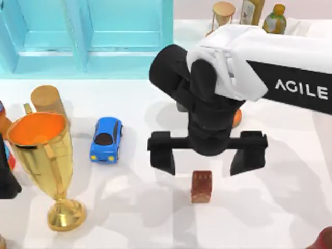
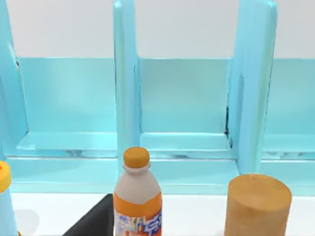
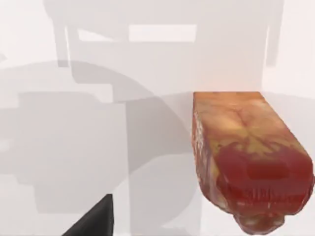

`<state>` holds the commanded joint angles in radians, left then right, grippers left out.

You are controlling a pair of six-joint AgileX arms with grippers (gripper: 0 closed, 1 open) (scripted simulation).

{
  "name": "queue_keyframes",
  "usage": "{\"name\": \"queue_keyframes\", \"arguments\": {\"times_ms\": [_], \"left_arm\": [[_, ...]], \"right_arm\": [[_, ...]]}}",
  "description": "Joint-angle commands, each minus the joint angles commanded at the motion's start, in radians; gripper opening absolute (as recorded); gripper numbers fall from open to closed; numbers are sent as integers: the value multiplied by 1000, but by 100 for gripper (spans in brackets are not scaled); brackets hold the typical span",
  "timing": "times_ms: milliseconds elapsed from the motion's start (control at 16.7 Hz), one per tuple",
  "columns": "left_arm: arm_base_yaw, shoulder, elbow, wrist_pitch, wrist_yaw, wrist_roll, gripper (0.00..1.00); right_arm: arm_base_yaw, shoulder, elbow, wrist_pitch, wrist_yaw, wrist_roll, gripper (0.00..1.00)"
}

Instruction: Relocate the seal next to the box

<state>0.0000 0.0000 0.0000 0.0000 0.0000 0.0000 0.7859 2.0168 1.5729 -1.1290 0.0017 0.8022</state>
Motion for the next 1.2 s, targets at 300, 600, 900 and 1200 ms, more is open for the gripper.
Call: {"name": "queue_keyframes", "arguments": {"times_ms": [300, 600, 900, 1200], "left_arm": [[0, 0, 0, 0, 0, 0, 100], [0, 0, 0, 0, 0, 0, 100], [0, 0, 0, 0, 0, 0, 100], [0, 0, 0, 0, 0, 0, 100]], "right_arm": [[3, 61, -149, 218, 0, 5, 100], [4, 70, -171, 243, 1, 6, 100], [4, 70, -171, 243, 1, 6, 62], [4, 70, -171, 243, 1, 6, 25]]}}
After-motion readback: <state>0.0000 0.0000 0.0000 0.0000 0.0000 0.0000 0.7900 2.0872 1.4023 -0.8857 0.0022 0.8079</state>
